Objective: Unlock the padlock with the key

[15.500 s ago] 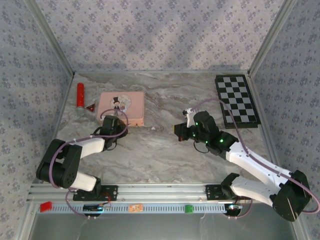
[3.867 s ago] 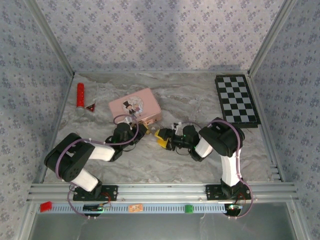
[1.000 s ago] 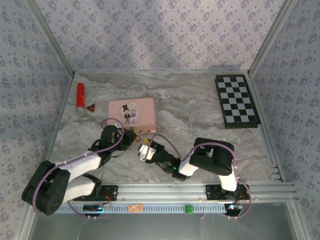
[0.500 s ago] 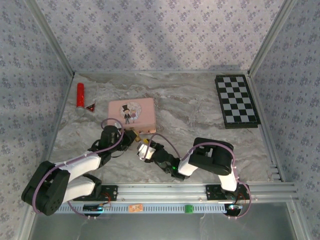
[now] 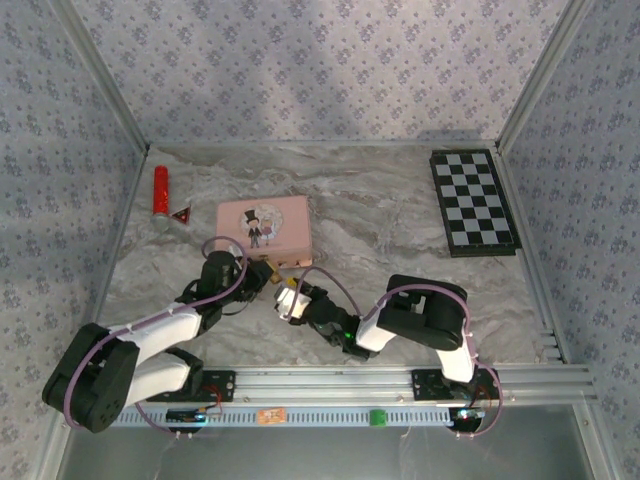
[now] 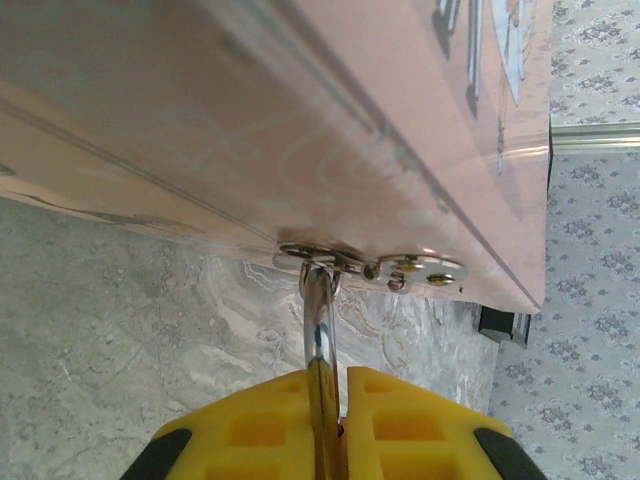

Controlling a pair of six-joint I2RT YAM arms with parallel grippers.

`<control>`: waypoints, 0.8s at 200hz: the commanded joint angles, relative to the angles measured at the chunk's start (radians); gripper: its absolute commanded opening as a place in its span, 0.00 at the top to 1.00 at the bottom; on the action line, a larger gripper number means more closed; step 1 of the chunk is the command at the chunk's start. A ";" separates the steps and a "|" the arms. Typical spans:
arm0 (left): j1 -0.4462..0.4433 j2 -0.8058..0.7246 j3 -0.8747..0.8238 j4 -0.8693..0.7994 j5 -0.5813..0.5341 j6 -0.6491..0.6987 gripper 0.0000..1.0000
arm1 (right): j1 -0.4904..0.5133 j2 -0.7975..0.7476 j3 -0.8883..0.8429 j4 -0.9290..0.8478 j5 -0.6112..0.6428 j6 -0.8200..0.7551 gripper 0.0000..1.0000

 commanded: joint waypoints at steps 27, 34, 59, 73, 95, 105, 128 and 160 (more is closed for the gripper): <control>0.004 -0.037 0.015 0.071 0.047 0.005 1.00 | -0.006 0.005 0.023 -0.020 -0.008 0.023 0.78; 0.003 -0.038 0.016 0.071 0.047 0.005 1.00 | -0.006 0.007 0.027 -0.025 -0.009 0.022 0.79; 0.003 -0.037 0.019 0.072 0.051 0.007 1.00 | -0.006 0.013 0.034 -0.029 -0.015 0.024 0.81; 0.001 -0.036 0.020 0.073 0.050 0.007 1.00 | -0.007 0.013 0.036 -0.032 -0.015 0.027 0.82; -0.002 -0.030 0.022 0.075 0.052 0.006 1.00 | -0.006 0.016 0.042 -0.036 -0.013 0.030 0.82; -0.005 -0.027 0.022 0.077 0.053 0.005 1.00 | -0.006 0.018 0.042 -0.036 -0.009 0.033 0.82; -0.008 -0.023 0.024 0.085 0.053 0.002 1.00 | -0.009 0.018 0.033 -0.014 0.001 0.050 0.83; -0.010 -0.024 0.033 0.081 0.060 0.008 1.00 | -0.012 0.015 0.040 -0.040 -0.005 0.077 0.84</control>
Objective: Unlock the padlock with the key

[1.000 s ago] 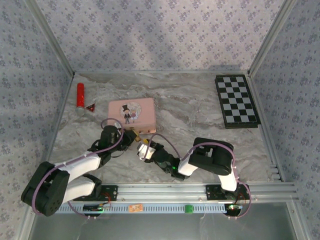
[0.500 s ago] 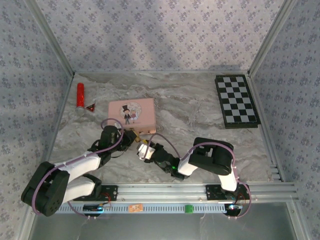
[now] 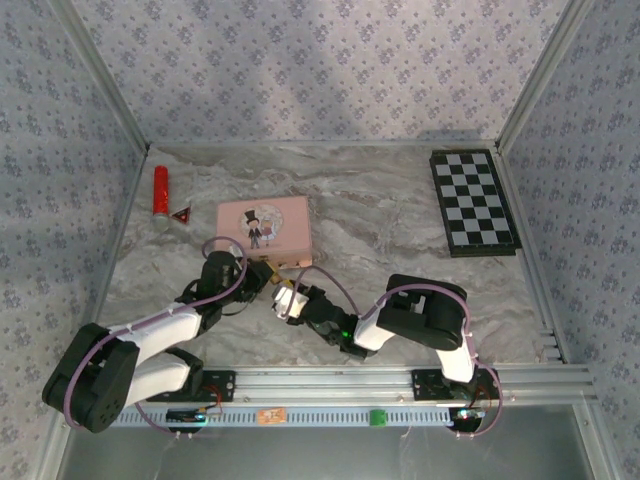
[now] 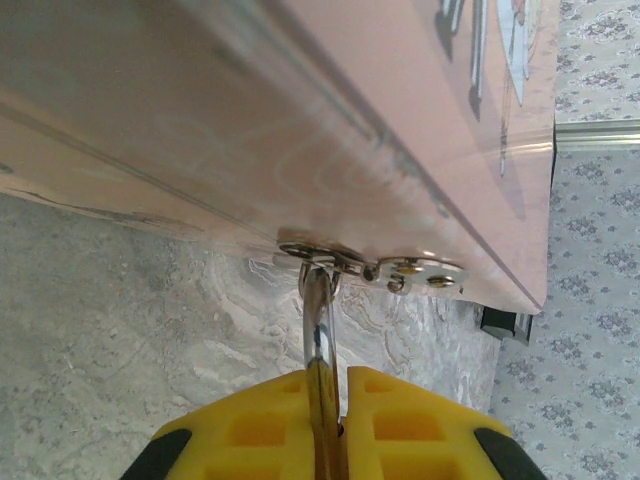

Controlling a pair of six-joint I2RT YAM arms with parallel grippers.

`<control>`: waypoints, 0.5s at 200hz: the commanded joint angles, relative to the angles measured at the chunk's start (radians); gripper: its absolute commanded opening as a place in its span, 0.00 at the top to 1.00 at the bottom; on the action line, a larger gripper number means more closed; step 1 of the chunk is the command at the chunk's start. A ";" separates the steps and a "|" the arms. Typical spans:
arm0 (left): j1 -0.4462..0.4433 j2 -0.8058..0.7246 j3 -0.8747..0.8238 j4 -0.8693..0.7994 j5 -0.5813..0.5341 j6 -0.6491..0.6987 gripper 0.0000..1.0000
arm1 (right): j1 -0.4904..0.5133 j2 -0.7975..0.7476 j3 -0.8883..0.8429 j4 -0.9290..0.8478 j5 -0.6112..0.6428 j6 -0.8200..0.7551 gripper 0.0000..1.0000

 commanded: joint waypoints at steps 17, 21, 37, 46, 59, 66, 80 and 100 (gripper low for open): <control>-0.009 -0.023 0.037 0.084 0.055 0.011 1.00 | -0.011 0.013 0.022 -0.002 0.000 0.066 0.84; -0.010 -0.022 0.037 0.084 0.054 0.012 1.00 | -0.011 0.013 0.024 -0.006 -0.006 0.071 0.84; -0.011 -0.017 0.036 0.085 0.051 0.014 1.00 | -0.010 0.014 0.035 -0.018 -0.003 0.086 0.84; -0.012 -0.013 0.034 0.097 0.054 0.010 1.00 | -0.012 0.017 0.036 -0.013 0.008 0.099 0.84; -0.014 -0.008 0.034 0.106 0.056 0.008 1.00 | -0.017 0.020 0.034 -0.001 0.026 0.119 0.83; -0.016 -0.008 0.035 0.106 0.056 0.008 1.00 | -0.018 0.020 0.035 -0.002 0.027 0.130 0.83; -0.017 -0.006 0.037 0.104 0.052 0.010 1.00 | -0.023 0.018 0.037 -0.014 0.026 0.151 0.83; -0.019 -0.003 0.037 0.106 0.050 0.009 1.00 | -0.027 0.014 0.040 -0.035 0.022 0.179 0.83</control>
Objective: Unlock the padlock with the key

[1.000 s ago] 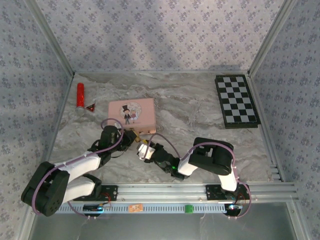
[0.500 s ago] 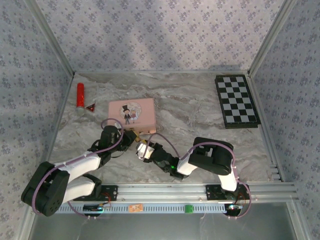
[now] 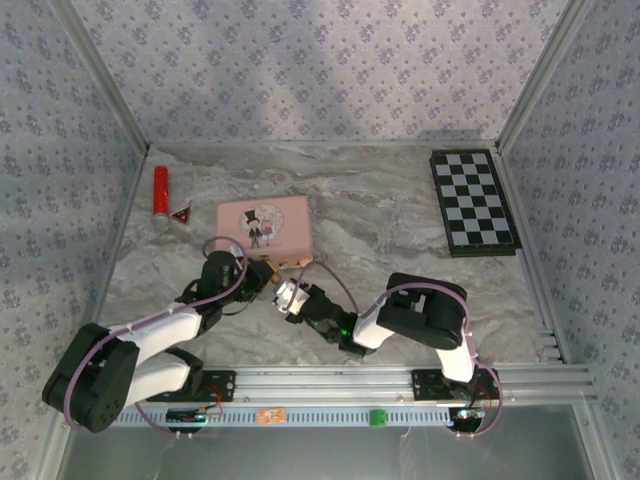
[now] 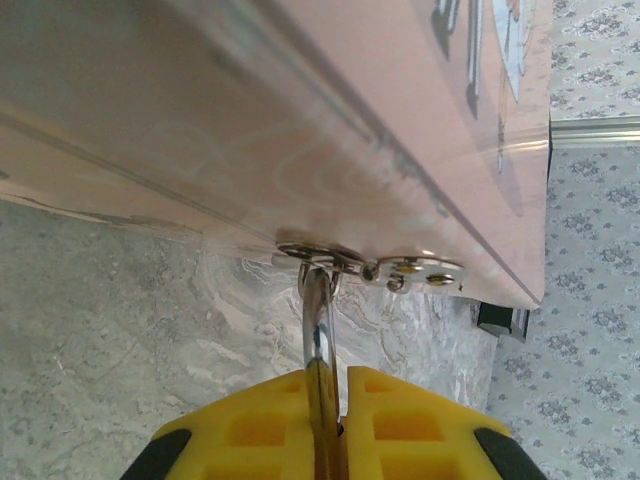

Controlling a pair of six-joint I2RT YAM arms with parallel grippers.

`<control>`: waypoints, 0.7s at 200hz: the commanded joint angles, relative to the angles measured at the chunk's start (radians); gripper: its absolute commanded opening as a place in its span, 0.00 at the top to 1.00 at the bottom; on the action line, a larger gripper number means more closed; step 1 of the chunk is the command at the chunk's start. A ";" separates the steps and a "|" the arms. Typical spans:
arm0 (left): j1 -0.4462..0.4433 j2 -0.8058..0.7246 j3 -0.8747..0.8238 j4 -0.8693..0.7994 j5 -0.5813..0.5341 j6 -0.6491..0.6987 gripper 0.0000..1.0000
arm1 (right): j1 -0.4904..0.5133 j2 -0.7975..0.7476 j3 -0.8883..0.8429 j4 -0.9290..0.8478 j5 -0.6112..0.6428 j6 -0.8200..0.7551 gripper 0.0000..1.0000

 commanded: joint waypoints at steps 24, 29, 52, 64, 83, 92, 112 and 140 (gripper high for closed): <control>-0.016 -0.005 0.037 0.100 0.043 0.008 1.00 | -0.029 0.004 0.021 -0.033 0.028 0.104 0.83; -0.017 -0.004 0.037 0.101 0.042 0.007 1.00 | -0.031 0.002 0.019 -0.034 0.026 0.110 0.84; -0.020 0.001 0.042 0.102 0.041 0.011 1.00 | -0.042 -0.007 0.011 -0.040 0.021 0.142 0.87; -0.021 0.005 0.043 0.106 0.041 0.012 1.00 | -0.047 -0.013 0.008 -0.047 0.014 0.167 0.88; -0.025 0.016 0.046 0.115 0.041 0.012 1.00 | -0.056 -0.031 0.008 -0.075 0.005 0.219 0.90; -0.027 0.023 0.048 0.120 0.039 0.011 1.00 | -0.062 -0.040 0.006 -0.088 -0.003 0.253 0.91; -0.032 0.037 0.048 0.132 0.040 0.011 1.00 | -0.081 -0.060 -0.003 -0.107 -0.031 0.334 0.93; -0.038 0.047 0.048 0.143 0.039 0.011 1.00 | -0.093 -0.079 -0.003 -0.139 -0.055 0.406 0.96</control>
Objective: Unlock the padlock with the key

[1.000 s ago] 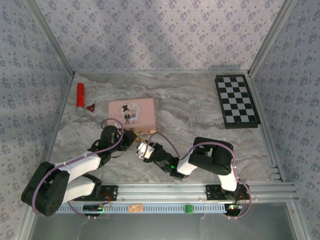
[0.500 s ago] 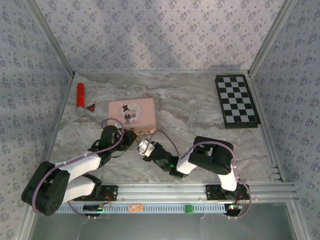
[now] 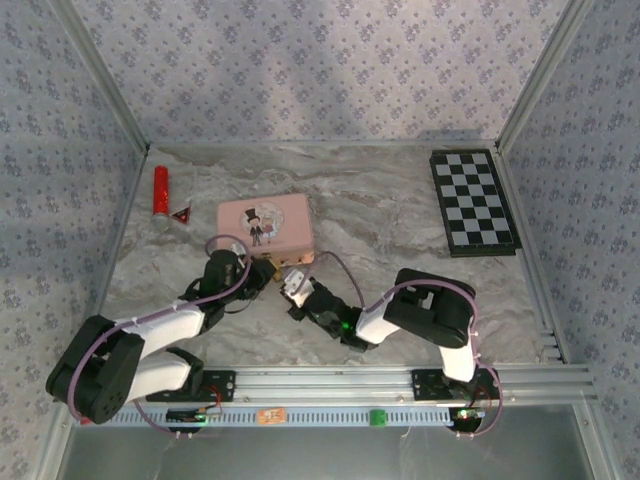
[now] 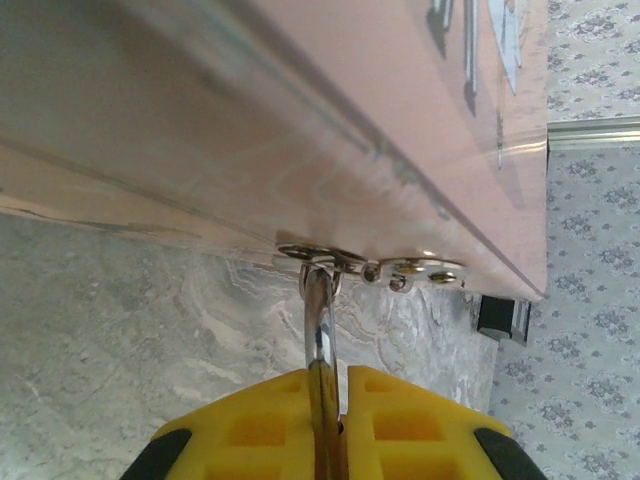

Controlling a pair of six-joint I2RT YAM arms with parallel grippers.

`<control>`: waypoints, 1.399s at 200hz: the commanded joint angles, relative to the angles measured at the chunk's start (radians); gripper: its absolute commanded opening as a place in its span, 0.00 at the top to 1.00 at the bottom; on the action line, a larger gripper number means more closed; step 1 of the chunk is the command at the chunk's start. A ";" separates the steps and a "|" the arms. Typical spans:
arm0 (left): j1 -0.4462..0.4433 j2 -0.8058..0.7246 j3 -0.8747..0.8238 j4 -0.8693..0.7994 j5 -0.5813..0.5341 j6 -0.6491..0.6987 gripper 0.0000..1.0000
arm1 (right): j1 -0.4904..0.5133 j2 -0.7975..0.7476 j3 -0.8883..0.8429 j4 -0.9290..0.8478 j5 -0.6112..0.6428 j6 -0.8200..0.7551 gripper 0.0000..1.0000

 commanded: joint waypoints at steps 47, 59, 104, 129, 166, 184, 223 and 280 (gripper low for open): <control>-0.032 0.001 0.051 0.039 0.037 0.029 0.91 | -0.065 -0.027 -0.003 -0.069 -0.004 0.282 1.00; -0.032 0.004 0.050 0.023 0.032 0.033 0.87 | -0.072 -0.036 -0.003 -0.089 -0.025 0.333 1.00; -0.032 0.021 0.048 0.015 0.019 0.018 0.63 | -0.082 -0.044 -0.009 -0.118 -0.065 0.413 1.00; -0.032 0.013 0.056 0.015 0.019 0.014 0.55 | -0.086 -0.040 -0.014 -0.116 -0.073 0.428 1.00; -0.032 0.010 0.060 -0.029 0.004 0.023 0.48 | -0.091 -0.038 -0.019 -0.109 -0.092 0.448 1.00; -0.032 0.018 0.053 -0.033 -0.005 0.019 0.46 | -0.091 -0.035 -0.023 -0.090 -0.117 0.462 1.00; -0.031 0.042 0.059 -0.015 -0.005 0.018 0.44 | -0.126 -0.027 -0.044 -0.056 -0.189 0.524 1.00; -0.032 0.108 0.080 0.030 -0.009 0.012 0.44 | -0.147 -0.010 -0.057 -0.021 -0.230 0.549 1.00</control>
